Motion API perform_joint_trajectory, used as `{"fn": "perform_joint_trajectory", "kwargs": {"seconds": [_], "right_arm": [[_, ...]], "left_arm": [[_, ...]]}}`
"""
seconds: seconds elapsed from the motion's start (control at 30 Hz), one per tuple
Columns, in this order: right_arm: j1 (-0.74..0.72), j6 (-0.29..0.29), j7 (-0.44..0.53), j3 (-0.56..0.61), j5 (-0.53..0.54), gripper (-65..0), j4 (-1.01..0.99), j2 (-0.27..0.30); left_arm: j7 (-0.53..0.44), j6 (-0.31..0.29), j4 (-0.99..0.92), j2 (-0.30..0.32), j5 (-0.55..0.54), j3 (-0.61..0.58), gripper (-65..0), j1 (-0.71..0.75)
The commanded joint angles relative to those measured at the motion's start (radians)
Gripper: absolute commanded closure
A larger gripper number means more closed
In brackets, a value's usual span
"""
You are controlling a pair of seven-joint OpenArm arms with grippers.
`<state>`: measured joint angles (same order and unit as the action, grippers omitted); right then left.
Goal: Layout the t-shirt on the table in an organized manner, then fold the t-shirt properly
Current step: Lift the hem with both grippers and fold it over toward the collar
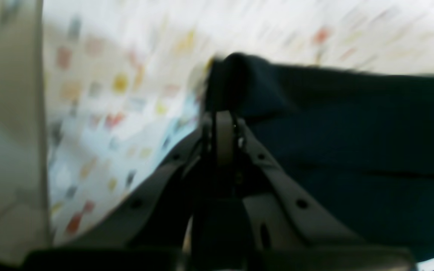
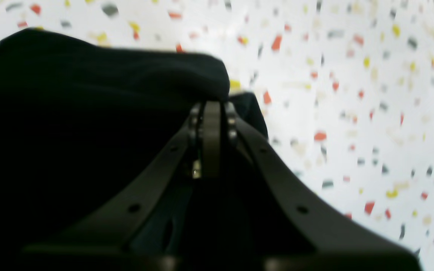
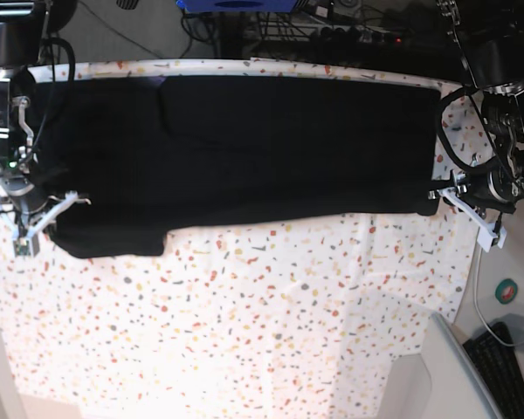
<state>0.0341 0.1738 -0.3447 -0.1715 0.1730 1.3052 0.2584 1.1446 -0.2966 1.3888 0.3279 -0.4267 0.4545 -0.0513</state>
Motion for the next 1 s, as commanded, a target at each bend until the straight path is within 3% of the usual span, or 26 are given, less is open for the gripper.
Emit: {"fn": "perform_joint_trajectory", "kwargs": {"seconds": [0.0,0.27,0.83,0.97], "right_arm": [[-0.006,-0.003,0.023,-0.016,-0.002,0.0,0.040,0.014],[0.080,-0.003,-0.095,-0.033,0.000,0.0,0.165,0.008],[0.250,-0.003,-0.103,-0.033,0.000,0.0,0.277,0.006],[0.275,-0.003,-0.150,-0.033,0.000,0.0,0.327,0.005]], "left_arm": [[-0.019,-0.011,0.025,0.018,-0.013,0.011,0.0,-0.009],[-0.021,-0.051,0.028,0.020,-0.011,0.048,0.0,0.049],[-0.024,-0.054,0.131,0.020,-0.005,0.048,0.0,0.184],[-0.024,-0.052,0.131,0.020,-0.004,0.042,0.0,0.181]]}}
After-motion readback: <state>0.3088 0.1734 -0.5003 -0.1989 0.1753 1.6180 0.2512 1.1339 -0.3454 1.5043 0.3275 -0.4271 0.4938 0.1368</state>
